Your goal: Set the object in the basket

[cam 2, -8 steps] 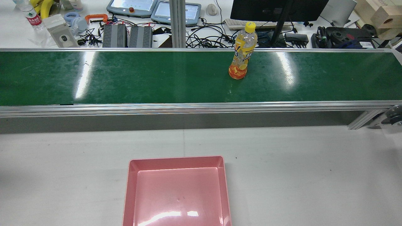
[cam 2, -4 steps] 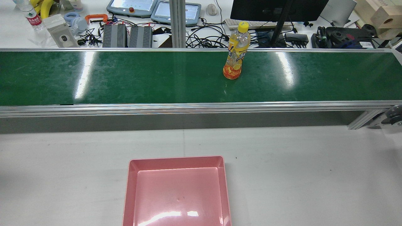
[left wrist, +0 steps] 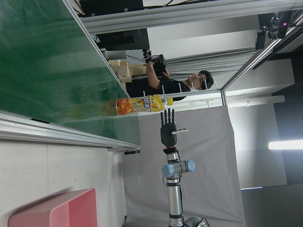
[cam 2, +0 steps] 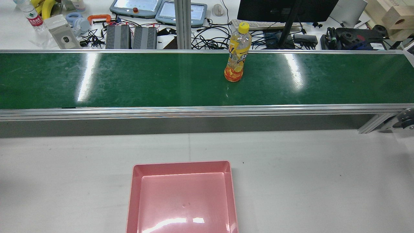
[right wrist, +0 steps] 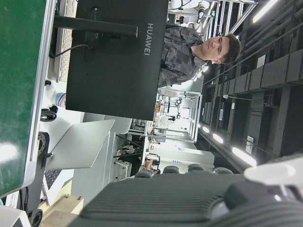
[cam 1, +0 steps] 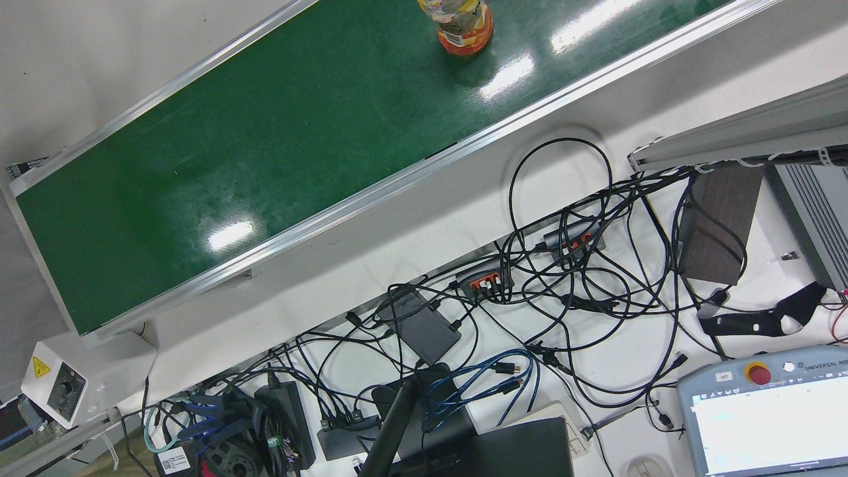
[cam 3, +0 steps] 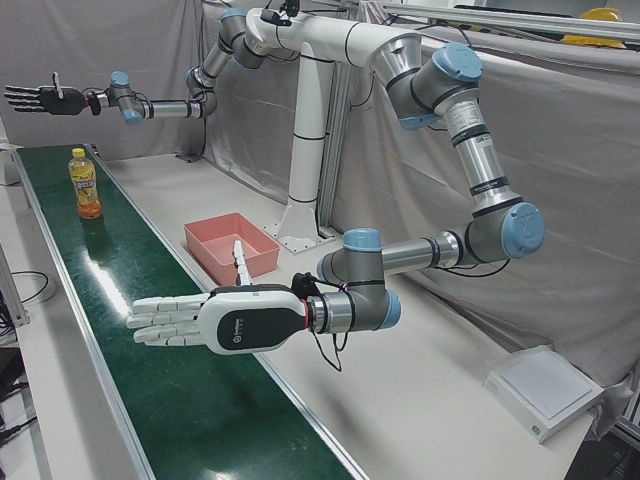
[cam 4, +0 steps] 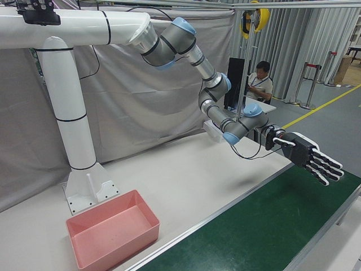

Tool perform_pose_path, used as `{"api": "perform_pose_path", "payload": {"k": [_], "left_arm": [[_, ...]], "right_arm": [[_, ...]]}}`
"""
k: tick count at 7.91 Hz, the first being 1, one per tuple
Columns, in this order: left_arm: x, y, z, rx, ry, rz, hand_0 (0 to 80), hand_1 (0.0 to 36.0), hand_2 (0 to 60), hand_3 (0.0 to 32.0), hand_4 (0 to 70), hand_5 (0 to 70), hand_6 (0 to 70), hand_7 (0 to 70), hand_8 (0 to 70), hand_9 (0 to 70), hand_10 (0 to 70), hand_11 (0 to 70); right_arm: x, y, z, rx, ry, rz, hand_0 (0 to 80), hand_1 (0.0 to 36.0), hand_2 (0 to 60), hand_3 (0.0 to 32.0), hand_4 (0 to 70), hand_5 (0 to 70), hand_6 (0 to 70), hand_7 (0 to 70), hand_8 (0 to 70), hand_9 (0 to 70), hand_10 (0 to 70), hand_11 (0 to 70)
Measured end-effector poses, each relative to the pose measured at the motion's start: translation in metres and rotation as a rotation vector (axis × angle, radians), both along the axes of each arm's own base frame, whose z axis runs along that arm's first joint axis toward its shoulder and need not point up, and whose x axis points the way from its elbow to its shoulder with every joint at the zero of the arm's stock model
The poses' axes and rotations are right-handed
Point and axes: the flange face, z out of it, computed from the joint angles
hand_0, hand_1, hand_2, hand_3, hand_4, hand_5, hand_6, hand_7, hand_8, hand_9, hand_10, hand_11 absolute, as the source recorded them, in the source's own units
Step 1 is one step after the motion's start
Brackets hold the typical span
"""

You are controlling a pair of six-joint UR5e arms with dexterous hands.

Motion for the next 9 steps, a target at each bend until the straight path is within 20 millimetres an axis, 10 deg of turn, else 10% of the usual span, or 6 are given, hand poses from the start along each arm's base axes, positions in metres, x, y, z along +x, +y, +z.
{"api": "perform_pose_path", "payload": {"k": [9], "left_arm": [[0.003,-0.024,-0.024,-0.064,-0.039,-0.019,45.7,8.5,0.0,0.0,0.0,2.8,0.0,0.0,0.0,0.4,4.9,8.4]], "right_arm": [[0.0,0.0,0.0,0.0,0.0,0.0,0.0,0.0,0.0,0.0,0.0,0.0,0.0,0.0,0.0,0.0,0.0,0.0]]}}
